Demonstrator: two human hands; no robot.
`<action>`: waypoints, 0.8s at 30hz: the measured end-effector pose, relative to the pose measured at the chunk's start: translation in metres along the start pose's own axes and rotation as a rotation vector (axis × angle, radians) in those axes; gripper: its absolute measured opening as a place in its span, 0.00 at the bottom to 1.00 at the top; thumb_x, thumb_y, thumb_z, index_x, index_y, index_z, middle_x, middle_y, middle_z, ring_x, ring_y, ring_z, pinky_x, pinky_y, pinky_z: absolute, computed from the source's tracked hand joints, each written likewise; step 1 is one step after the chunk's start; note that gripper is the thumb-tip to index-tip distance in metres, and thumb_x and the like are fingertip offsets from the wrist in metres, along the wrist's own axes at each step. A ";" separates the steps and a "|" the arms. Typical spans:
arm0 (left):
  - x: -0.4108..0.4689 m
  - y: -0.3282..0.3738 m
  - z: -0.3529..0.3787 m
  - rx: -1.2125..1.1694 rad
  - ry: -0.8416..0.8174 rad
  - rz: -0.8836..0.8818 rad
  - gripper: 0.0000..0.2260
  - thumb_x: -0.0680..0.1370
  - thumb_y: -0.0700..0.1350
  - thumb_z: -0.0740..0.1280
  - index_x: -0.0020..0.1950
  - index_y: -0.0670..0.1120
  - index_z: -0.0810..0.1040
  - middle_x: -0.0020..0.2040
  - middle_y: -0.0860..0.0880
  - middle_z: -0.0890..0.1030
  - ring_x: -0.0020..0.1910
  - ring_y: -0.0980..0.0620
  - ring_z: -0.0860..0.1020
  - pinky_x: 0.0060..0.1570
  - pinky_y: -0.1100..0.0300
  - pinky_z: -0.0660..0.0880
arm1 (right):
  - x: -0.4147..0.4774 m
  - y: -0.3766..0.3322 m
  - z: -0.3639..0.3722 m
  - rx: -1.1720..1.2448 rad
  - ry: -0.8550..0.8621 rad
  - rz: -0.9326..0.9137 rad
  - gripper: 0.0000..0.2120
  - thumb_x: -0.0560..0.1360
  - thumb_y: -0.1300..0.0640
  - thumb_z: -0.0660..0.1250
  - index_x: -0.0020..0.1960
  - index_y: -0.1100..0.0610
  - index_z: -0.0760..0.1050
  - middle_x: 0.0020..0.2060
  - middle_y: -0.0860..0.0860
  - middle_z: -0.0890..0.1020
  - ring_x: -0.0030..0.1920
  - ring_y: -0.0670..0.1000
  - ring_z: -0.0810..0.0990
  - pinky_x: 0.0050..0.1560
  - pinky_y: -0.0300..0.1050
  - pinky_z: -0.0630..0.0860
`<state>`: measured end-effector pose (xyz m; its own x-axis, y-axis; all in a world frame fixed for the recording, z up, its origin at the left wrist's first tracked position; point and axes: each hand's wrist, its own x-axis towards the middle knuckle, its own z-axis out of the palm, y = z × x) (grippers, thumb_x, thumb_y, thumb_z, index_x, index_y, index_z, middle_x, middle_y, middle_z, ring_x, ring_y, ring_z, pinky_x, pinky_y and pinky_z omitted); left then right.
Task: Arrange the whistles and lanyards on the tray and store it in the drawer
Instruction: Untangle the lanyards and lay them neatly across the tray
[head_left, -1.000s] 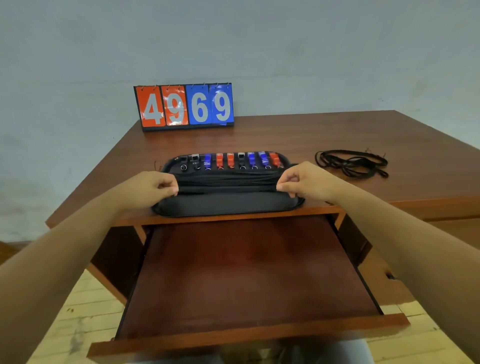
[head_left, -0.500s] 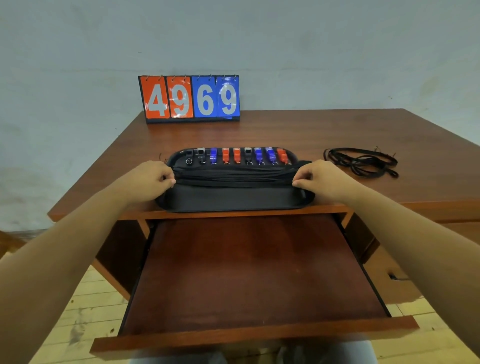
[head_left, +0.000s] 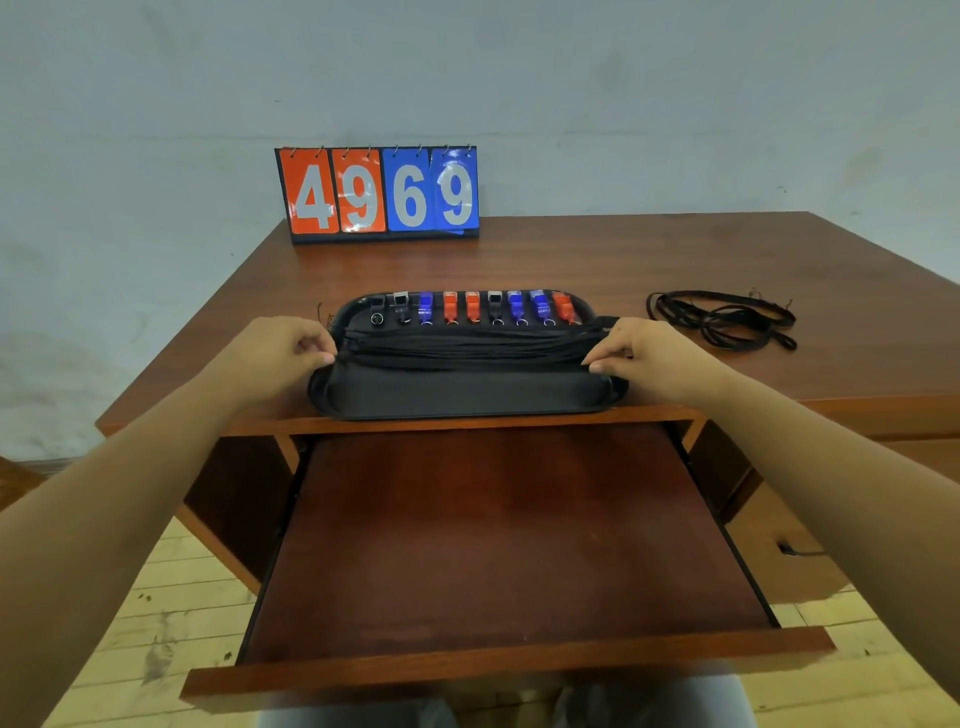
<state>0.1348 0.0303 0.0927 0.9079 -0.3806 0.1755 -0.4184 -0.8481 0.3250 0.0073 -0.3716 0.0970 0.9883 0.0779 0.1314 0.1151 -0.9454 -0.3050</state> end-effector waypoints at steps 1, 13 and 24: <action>0.000 0.000 0.000 0.005 -0.002 0.002 0.03 0.78 0.44 0.69 0.47 0.51 0.81 0.45 0.53 0.80 0.48 0.53 0.77 0.48 0.59 0.69 | -0.001 0.001 0.000 -0.011 -0.003 0.001 0.11 0.79 0.58 0.69 0.59 0.52 0.84 0.43 0.35 0.73 0.44 0.38 0.74 0.55 0.39 0.72; 0.016 0.001 0.003 0.078 -0.155 0.028 0.05 0.75 0.42 0.70 0.42 0.51 0.83 0.41 0.52 0.80 0.42 0.55 0.77 0.38 0.64 0.69 | 0.001 0.008 -0.002 0.010 0.022 0.093 0.09 0.79 0.59 0.69 0.57 0.55 0.85 0.40 0.36 0.72 0.41 0.36 0.72 0.51 0.31 0.69; 0.019 0.009 0.008 0.133 -0.105 0.010 0.05 0.77 0.41 0.68 0.44 0.50 0.81 0.43 0.52 0.75 0.42 0.54 0.75 0.45 0.59 0.69 | 0.014 0.020 0.009 0.143 0.111 0.238 0.06 0.78 0.56 0.70 0.53 0.52 0.85 0.49 0.49 0.85 0.49 0.46 0.79 0.52 0.41 0.72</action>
<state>0.1490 0.0128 0.0918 0.9045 -0.4195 0.0774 -0.4263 -0.8829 0.1968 0.0240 -0.3862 0.0843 0.9731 -0.1830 0.1402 -0.0976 -0.8781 -0.4684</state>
